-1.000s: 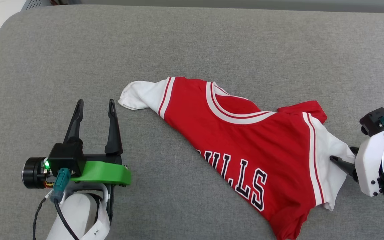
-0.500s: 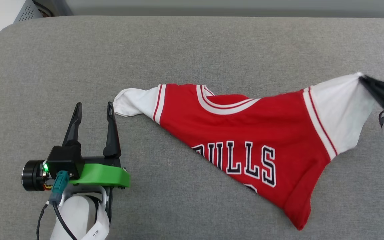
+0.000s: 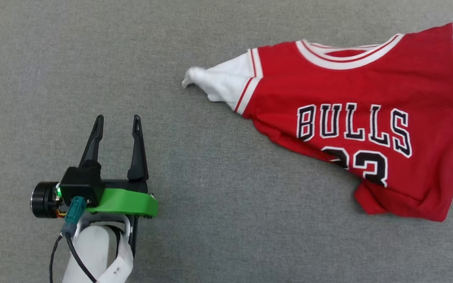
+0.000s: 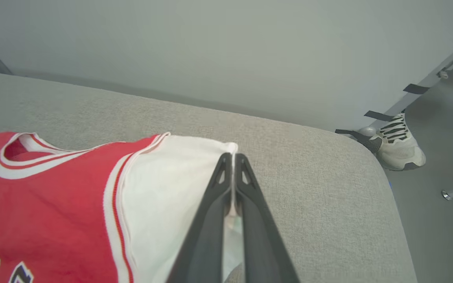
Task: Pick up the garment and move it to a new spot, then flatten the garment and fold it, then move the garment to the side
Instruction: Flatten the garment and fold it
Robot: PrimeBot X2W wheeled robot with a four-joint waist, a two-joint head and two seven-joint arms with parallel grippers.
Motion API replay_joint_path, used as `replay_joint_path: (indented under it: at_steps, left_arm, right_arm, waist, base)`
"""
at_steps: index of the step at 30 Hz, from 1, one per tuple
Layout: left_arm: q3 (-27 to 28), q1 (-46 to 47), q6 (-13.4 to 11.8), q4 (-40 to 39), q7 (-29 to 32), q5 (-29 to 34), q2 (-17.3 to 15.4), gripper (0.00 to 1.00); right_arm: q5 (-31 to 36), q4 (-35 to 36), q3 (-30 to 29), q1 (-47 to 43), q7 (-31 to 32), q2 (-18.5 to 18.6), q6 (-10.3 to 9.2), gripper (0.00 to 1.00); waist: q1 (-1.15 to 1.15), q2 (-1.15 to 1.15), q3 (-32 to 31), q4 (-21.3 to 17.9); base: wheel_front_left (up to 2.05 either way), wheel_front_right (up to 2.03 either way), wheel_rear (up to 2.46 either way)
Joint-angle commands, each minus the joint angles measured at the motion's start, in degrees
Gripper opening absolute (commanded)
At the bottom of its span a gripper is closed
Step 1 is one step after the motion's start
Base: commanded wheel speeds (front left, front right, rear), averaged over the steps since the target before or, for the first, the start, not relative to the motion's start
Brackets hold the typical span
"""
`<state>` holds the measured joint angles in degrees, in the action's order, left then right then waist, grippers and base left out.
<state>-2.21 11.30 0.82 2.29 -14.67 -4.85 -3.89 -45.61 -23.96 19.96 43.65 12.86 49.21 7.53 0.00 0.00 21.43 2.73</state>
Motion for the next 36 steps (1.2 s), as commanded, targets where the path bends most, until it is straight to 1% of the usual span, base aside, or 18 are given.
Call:
replay_joint_path:
  at_steps: [1, 3, 7, 12, 17, 18, 19, 20, 21, 25, 29, 32, 36]
  left_arm:
    - [0.1, 1.5, 0.3, 0.0, -0.3, 0.7, 0.3, 1.0]
    - [-0.1, 2.2, 0.5, 0.1, -0.3, 0.8, 0.4, 1.0]
    - [-0.3, 3.0, 0.5, 0.4, -0.3, 0.9, 0.7, 1.0]
    - [-0.7, 3.4, 0.6, 0.7, -0.3, 0.9, 0.8, 1.0]
    - [-0.6, 3.3, 0.7, 1.2, -0.3, 1.3, 0.9, 1.0]
    - [-0.6, 3.2, 0.7, 1.2, -0.3, 1.4, 0.9, 1.0]
    - [-0.5, 3.0, 0.7, 1.4, -0.3, 1.5, 0.9, 1.0]
    - [-0.5, 2.8, 0.8, 1.5, -0.3, 1.6, 0.9, 1.0]
    - [-0.5, 2.6, 0.8, 1.5, -0.3, 1.7, 0.9, 1.0]
    - [-0.6, 1.7, 1.0, 1.7, -0.3, 1.9, 0.9, 1.0]
    - [-0.4, 0.8, 1.4, 1.4, -0.3, 2.2, 1.0, 1.0]
    - [-0.6, 0.7, 2.1, 0.9, -0.3, 2.3, 0.8, 1.0]
    - [-1.6, 2.9, 4.2, 0.4, -0.3, 2.0, -0.2, 1.0]
  right_arm:
    - [0.4, -2.1, -0.8, 0.8, -0.1, 0.0, -0.04, 0.0]
    - [1.0, -6.2, -1.9, 0.5, -0.7, -0.3, -0.04, 0.0]
    - [2.4, -13.5, -2.9, -0.3, -1.3, -2.3, -0.04, 0.0]
    - [3.5, -22.7, -2.8, -1.5, -1.6, -6.0, -0.04, 0.0]
    - [3.0, -26.7, -2.9, -1.3, -4.5, -8.4, -0.04, 0.0]
    - [2.8, -27.0, -3.1, -1.1, -5.5, -8.6, -0.04, 0.3]
    - [2.8, -27.4, -3.4, -0.9, -6.9, -8.8, -0.04, 0.46]
    - [3.1, -27.6, -3.3, -0.8, -8.3, -8.8, -0.04, 0.97]
    - [3.4, -27.9, -3.3, -0.7, -9.7, -8.8, -0.04, 1.0]
    - [4.8, -27.3, -2.9, -1.4, -15.9, -9.1, -0.04, 1.0]
    - [7.2, -24.8, -2.3, -2.8, -22.5, -9.1, -0.04, 1.0]
    - [9.1, -21.9, -3.1, -4.4, -26.0, -9.7, -0.04, 1.0]
    - [12.4, -14.7, -6.1, -8.6, -27.5, -12.4, -0.04, 1.0]
  waist:
    - [0.0, 0.0, 1.6, 0.4]
    - [0.0, 0.0, 2.6, 0.6]
    - [0.0, 0.0, 3.9, 1.0]
    - [0.0, 0.0, 4.6, 1.2]
    - [0.0, 0.0, 3.4, 1.0]
    - [0.0, 0.0, 2.9, 0.9]
    - [0.0, 0.0, 2.4, 0.8]
    - [0.0, 0.0, 1.7, 0.6]
    - [0.0, 0.0, 1.1, 0.5]
    - [0.0, 0.0, -1.6, -0.1]
    - [0.0, 0.0, -4.3, -0.9]
    - [0.0, 0.0, -5.9, -1.4]
    - [0.0, 0.0, -7.3, -1.9]
  base:
    - [0.0, 0.0, 0.0]
    - [0.0, 0.0, 0.0]
    - [0.0, 0.0, 0.0]
    - [0.0, 0.0, 0.0]
    - [0.0, 0.0, 0.0]
    - [0.0, 0.0, 0.0]
    - [0.0, 0.0, 0.0]
    - [0.0, 0.0, 0.0]
    - [0.0, 0.0, 0.0]
    - [0.0, 0.0, 0.0]
    - [0.0, 0.0, 0.0]
    - [0.0, 0.0, 0.0]
    - [0.0, 0.0, 0.0]
